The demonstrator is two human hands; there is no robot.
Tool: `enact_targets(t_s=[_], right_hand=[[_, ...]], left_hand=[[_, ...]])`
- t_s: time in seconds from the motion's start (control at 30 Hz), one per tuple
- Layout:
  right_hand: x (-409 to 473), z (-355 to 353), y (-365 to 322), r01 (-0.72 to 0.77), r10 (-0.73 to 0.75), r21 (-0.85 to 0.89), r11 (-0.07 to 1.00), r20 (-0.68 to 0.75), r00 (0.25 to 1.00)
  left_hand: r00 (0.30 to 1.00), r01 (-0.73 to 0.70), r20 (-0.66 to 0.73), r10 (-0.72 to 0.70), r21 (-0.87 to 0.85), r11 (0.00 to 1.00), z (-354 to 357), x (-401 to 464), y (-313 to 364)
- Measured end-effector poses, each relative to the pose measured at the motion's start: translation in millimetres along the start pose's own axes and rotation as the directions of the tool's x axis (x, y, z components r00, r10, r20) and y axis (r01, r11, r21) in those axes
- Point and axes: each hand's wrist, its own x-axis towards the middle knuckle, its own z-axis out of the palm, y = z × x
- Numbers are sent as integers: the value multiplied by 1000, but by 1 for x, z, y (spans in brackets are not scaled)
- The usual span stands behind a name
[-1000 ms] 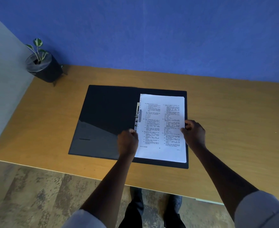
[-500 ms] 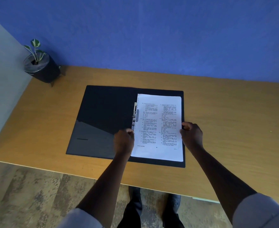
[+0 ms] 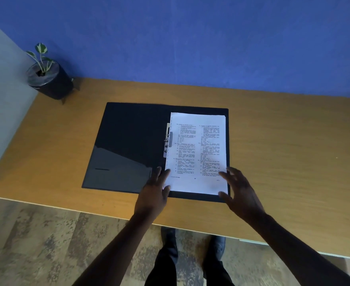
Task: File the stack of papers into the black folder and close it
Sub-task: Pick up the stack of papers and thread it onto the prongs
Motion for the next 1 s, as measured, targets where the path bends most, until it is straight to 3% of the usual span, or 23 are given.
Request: enact_targets(t_s=[0.17,0.47,1.0], right_hand=[[-15,6,14,79,-73,-89,993,70,995],[-10,11,7,95,-94,-199,975,17,995],[-9,11,7,98,-98,-231,968,11,995]], left_hand=[[993,-106,69,100,91,990,5,-14,-14],[984,-174,-7,178,195,965,14,-7,-20],[976,-196,-37,213,268,943,7,-11,-11]])
